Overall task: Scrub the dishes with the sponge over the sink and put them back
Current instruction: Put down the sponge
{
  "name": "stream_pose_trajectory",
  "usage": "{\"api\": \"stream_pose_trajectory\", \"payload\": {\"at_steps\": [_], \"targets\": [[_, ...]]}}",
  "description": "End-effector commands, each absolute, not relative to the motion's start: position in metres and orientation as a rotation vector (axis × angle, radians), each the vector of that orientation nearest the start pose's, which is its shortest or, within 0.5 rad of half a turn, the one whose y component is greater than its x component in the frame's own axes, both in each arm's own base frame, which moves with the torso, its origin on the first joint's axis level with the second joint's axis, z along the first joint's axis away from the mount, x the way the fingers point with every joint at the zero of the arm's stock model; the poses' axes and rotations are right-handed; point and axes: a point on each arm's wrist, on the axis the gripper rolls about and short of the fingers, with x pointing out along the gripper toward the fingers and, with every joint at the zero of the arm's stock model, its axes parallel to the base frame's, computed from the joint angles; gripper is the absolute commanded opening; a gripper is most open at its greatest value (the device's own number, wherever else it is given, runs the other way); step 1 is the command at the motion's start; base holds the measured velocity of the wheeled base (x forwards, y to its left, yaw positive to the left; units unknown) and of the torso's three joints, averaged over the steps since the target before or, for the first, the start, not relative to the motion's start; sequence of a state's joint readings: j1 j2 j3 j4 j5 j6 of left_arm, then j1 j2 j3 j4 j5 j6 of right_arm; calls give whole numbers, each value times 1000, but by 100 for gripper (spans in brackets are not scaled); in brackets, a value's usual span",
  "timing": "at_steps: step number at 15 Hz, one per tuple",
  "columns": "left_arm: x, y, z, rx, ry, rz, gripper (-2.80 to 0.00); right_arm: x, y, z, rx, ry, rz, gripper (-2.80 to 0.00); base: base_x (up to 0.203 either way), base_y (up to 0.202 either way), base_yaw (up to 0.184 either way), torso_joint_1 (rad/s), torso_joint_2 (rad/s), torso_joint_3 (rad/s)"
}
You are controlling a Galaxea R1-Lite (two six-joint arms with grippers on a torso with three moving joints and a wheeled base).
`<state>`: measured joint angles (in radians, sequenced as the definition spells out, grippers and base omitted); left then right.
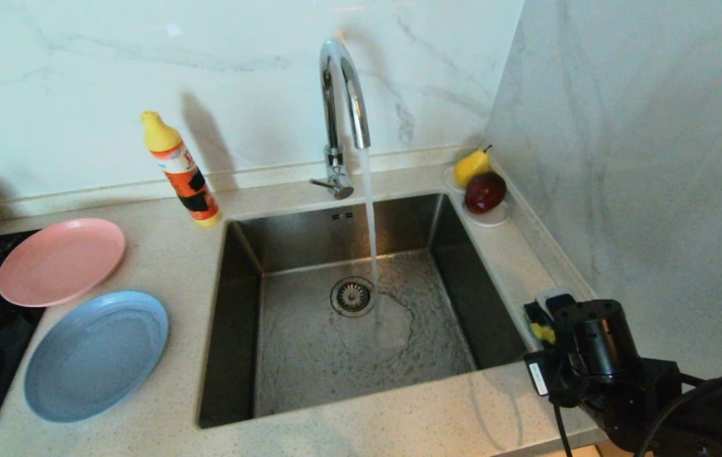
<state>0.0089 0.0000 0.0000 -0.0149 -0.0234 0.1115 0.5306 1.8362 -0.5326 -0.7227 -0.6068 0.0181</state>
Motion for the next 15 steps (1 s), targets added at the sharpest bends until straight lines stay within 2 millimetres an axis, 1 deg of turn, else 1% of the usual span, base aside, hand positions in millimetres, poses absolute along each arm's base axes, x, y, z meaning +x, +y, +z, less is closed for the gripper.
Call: {"api": "stream_pose_trajectory", "payload": {"at_steps": [1,3,4,15], "targets": [[-21,-1,72,112,2,-14,-280,248,131,88,-292,480,-83,-280,0,0,0,0,0,0],[-21,-1,72,112,4,-14,-280,248,131,87,-294,484,-83,-280,0,0,0,0,0,0],[-21,-1,72,112,4,-13,-280,248,131,87,-292,486,-84,0,0,0,0,0,0,0],[-21,-1,72,112,4,-14,-280,246,138,96,-270,450,-59,0,0,0,0,0,0,0]]}}
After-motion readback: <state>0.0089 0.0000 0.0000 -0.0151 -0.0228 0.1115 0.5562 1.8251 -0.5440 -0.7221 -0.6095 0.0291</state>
